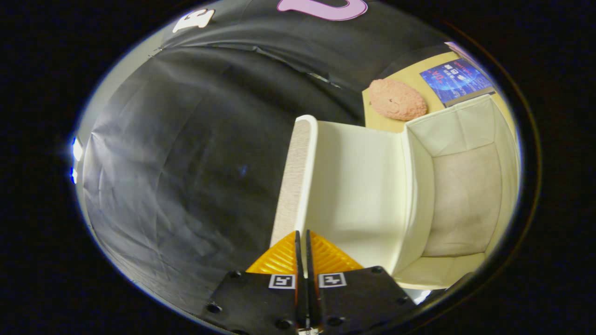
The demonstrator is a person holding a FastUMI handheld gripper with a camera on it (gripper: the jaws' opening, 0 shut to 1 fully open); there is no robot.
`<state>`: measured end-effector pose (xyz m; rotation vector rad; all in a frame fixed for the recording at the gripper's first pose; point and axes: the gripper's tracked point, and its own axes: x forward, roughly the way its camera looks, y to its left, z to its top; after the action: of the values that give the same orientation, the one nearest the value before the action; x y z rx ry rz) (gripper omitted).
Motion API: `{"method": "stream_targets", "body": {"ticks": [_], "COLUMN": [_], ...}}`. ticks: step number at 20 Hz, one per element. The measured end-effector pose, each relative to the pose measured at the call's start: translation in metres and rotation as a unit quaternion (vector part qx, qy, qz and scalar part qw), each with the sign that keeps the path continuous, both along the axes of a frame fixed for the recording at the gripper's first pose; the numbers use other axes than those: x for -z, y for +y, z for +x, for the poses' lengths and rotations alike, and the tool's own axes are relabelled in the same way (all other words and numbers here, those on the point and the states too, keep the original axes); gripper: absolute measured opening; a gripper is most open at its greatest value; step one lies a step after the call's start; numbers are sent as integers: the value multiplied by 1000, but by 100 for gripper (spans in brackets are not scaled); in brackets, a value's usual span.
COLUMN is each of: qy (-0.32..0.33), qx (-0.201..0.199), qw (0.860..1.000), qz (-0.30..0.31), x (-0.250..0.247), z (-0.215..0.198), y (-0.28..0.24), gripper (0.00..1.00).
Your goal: Open the storage box then place both shoes into the box .Put the left shoe in first, then the right shoe, with the right side of both shoes facing outward in a uniform manner.
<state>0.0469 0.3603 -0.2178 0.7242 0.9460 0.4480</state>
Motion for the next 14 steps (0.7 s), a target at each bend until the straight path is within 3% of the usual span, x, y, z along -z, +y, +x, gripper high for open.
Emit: {"method": "stream_targets", "body": {"ticks": [6, 14], "qy": [-4, -35], "qx": [24, 79], "qw": [1000, 996], "qz": [-16, -35], "x": [5, -27], "z": [10, 15], "y": [-45, -156], "gripper": [11, 12]}}
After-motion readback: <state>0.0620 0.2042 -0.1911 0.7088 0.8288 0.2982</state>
